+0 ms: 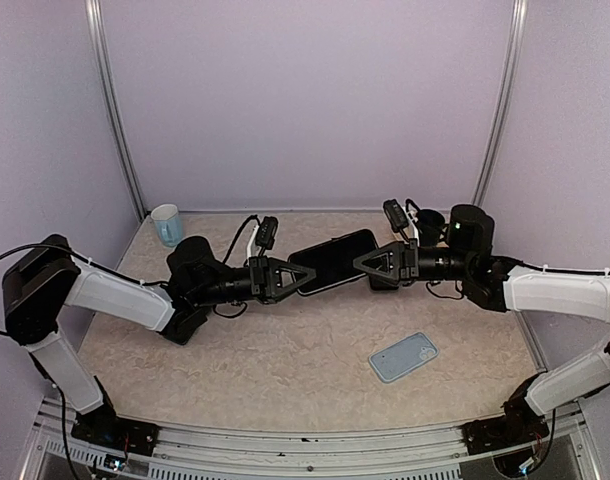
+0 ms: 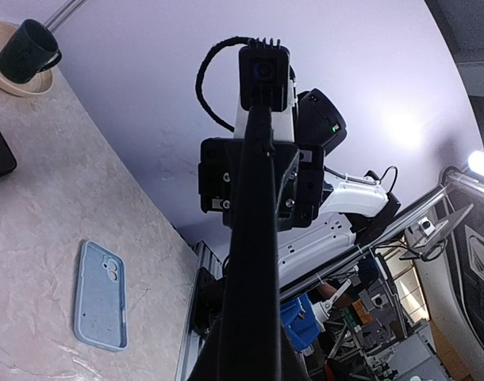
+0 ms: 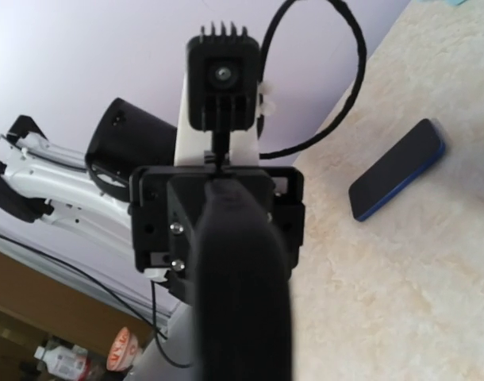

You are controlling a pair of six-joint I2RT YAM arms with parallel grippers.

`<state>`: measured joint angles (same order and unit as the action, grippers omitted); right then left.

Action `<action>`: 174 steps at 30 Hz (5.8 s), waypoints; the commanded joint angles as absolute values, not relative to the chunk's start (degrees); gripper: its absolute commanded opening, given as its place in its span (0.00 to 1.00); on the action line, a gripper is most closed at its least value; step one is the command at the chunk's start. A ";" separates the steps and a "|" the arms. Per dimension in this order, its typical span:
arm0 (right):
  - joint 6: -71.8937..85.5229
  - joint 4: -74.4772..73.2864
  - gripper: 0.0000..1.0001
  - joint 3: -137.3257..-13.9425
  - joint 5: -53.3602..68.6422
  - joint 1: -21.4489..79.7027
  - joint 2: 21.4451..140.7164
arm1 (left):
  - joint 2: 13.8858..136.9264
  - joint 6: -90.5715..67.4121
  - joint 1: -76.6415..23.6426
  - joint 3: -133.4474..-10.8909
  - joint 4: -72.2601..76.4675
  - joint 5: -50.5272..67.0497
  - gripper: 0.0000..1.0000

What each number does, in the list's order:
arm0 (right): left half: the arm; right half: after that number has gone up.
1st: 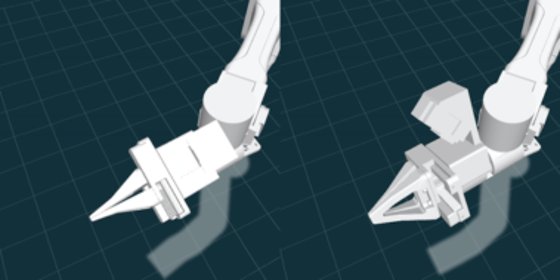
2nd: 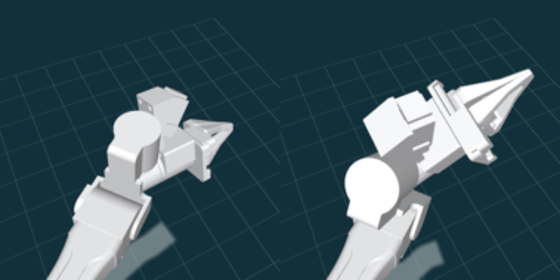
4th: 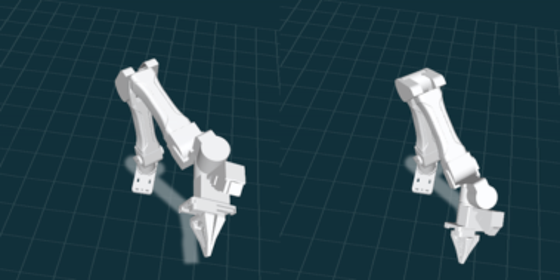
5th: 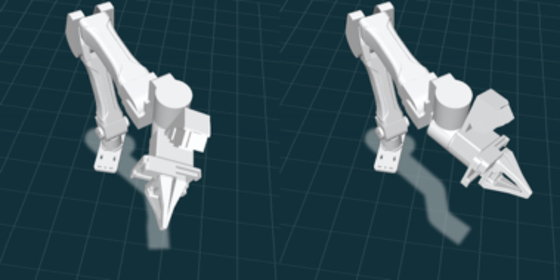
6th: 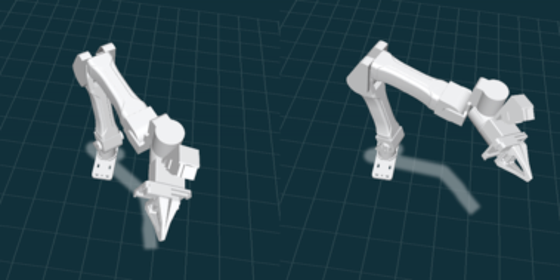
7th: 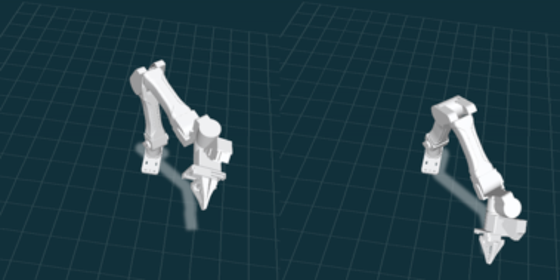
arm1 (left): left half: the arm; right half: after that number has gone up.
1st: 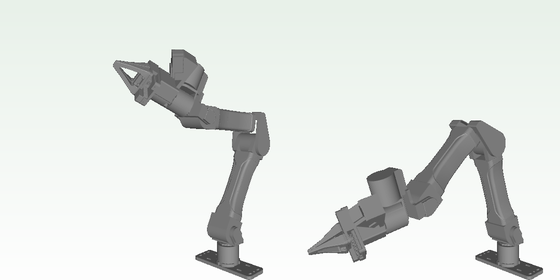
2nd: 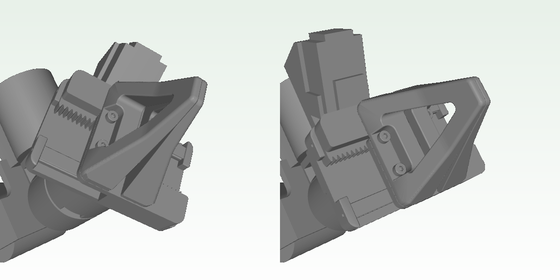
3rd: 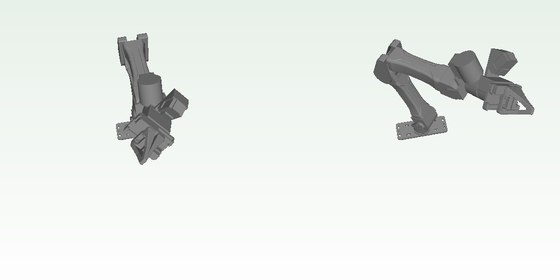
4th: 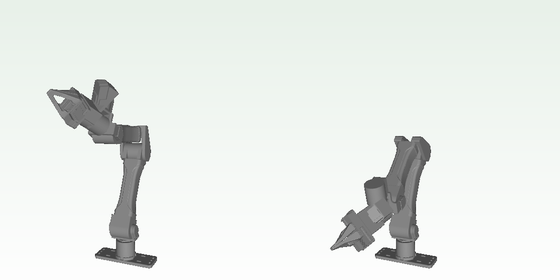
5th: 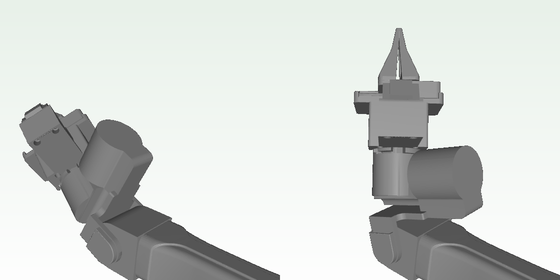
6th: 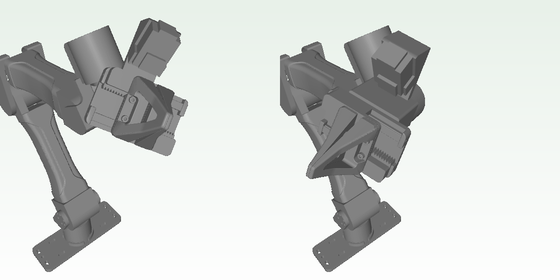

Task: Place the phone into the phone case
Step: Press the phone with the phone case against the phone, then place the phone with the phone case at the center of the board.

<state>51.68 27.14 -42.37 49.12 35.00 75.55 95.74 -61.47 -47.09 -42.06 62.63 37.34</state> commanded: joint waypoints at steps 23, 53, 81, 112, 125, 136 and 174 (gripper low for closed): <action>48.81 19.60 0.00 -44.42 52.50 33.25 73.58 | 82.71 -4.48 -52.03 -60.07 1.59 15.18 0.99; 45.84 15.88 0.00 -45.09 52.56 35.65 77.95 | 93.69 13.55 -65.66 -71.64 -7.90 -11.25 0.99; 45.26 16.31 0.00 -45.48 53.00 36.62 79.19 | 98.24 15.07 -66.80 -75.04 -9.91 -8.56 0.99; 45.57 15.92 0.28 -46.79 51.84 36.50 79.99 | 101.27 7.61 -66.16 -76.46 -10.99 -11.96 0.54; 44.16 10.65 0.76 -45.69 45.14 33.29 75.81 | 103.64 0.27 -62.09 -77.81 -12.49 -10.98 0.48; 43.31 4.10 0.89 -42.84 35.89 29.11 70.14 | 107.37 -8.03 -57.94 -82.65 -16.38 -11.02 0.48; 43.33 0.35 0.91 -38.35 30.33 28.31 62.28 | 131.02 -40.04 -43.95 -108.36 -27.21 -9.52 0.43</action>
<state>43.40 0.62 -39.33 30.96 28.82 63.83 129.56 -37.93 -44.27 -104.90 -27.27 -9.06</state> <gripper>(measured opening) 0.907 0.789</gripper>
